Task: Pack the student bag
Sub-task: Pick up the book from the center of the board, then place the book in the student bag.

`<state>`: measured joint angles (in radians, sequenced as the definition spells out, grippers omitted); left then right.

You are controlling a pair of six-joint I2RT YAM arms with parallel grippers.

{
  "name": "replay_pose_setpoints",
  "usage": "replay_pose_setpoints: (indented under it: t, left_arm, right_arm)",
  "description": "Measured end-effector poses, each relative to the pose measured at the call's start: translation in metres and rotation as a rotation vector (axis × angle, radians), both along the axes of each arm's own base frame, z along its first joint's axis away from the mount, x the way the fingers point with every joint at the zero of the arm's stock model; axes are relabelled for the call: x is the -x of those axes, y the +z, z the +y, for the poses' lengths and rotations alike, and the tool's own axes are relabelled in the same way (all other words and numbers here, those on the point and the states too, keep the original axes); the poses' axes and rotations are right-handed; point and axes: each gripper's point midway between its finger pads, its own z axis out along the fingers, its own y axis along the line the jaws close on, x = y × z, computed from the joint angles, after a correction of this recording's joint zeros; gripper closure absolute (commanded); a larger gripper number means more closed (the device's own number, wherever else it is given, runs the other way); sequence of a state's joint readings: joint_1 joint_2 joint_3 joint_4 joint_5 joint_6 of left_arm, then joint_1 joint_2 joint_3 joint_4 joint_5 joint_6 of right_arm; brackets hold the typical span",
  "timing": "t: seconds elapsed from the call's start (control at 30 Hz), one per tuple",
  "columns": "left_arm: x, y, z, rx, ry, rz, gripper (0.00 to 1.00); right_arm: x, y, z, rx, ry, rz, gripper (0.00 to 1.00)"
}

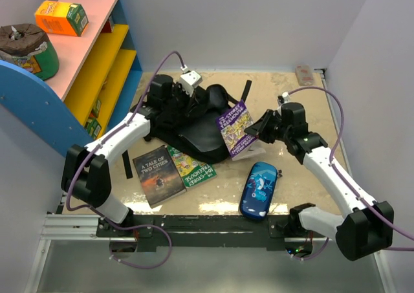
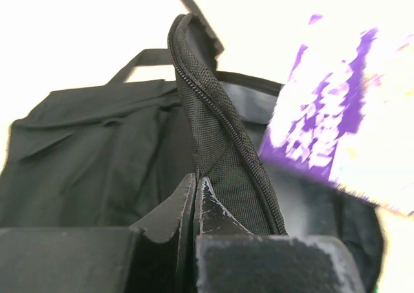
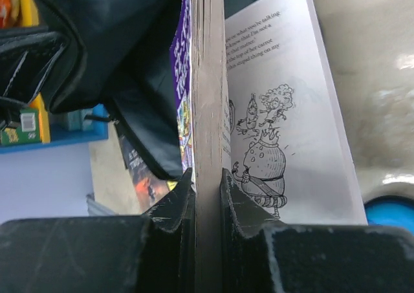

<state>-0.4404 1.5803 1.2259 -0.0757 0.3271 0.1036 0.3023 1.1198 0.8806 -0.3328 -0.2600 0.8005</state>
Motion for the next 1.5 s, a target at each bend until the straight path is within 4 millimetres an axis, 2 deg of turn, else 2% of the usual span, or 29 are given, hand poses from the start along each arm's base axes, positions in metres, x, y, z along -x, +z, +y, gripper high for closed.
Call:
replay_pose_setpoints:
  t: [0.17,0.27,0.43,0.53,0.67,0.83,0.97,1.03,1.07,1.1,1.17,1.2,1.23,1.3,1.37,1.5]
  left_arm:
    - [0.015,0.001,-0.014,0.043,-0.101,0.032,1.0]
    - [0.026,0.001,-0.022,0.059,-0.163,0.054,1.0]
    - [0.049,0.002,-0.036,0.096,-0.303,0.088,1.0]
    - [0.063,0.006,-0.042,0.116,-0.396,0.103,1.0]
    - [0.075,0.014,-0.048,0.137,-0.487,0.093,1.0]
    - [0.079,0.015,-0.049,0.135,-0.521,0.08,1.0]
    - [0.079,0.013,-0.049,0.127,-0.528,0.066,1.0]
    - [0.079,0.01,-0.048,0.12,-0.529,0.065,1.0]
    - [0.079,0.008,-0.048,0.116,-0.529,0.063,1.0]
    - [0.079,0.005,-0.047,0.112,-0.527,0.062,1.0]
    - [0.078,-0.002,-0.045,0.102,-0.516,0.067,1.0]
    - [0.078,-0.005,-0.044,0.098,-0.512,0.07,1.0]
    - [0.078,-0.008,-0.043,0.092,-0.506,0.071,1.0]
    - [0.077,-0.011,-0.041,0.085,-0.498,0.071,1.0]
    - [0.074,-0.012,-0.042,0.084,-0.497,0.066,1.0]
    - [0.065,-0.02,-0.045,0.076,-0.493,0.08,1.0]
  right_arm:
    - [0.008,-0.011,0.03,-0.041,0.069,0.035,1.0]
    - [0.006,-0.027,0.055,-0.051,0.113,0.069,1.0]
    - [0.004,-0.069,0.103,-0.035,0.19,0.177,1.0]
    - [-0.007,-0.076,0.122,-0.051,0.206,0.176,1.0]
    - [-0.025,-0.071,0.134,-0.071,0.208,0.116,1.0]
    - [-0.048,-0.067,0.133,-0.054,0.136,0.01,1.0]
    - [-0.059,-0.068,0.128,-0.039,0.063,-0.027,0.99]
    - [-0.066,-0.073,0.124,-0.022,0.02,-0.034,0.9]
    - [-0.068,-0.077,0.122,-0.008,0.0,-0.033,0.7]
    - [-0.071,-0.083,0.119,0.012,-0.02,-0.025,0.58]
    - [-0.08,-0.094,0.115,0.058,-0.064,-0.006,0.42]
    - [-0.086,-0.1,0.112,0.091,-0.087,-0.003,0.27]
    - [-0.088,-0.103,0.109,0.108,-0.103,0.001,0.21]
    - [-0.089,-0.107,0.1,0.155,-0.125,0.0,0.11]
    - [-0.087,-0.1,0.091,0.188,-0.137,-0.017,0.07]
    - [-0.075,-0.055,0.071,0.185,-0.151,-0.121,0.12]
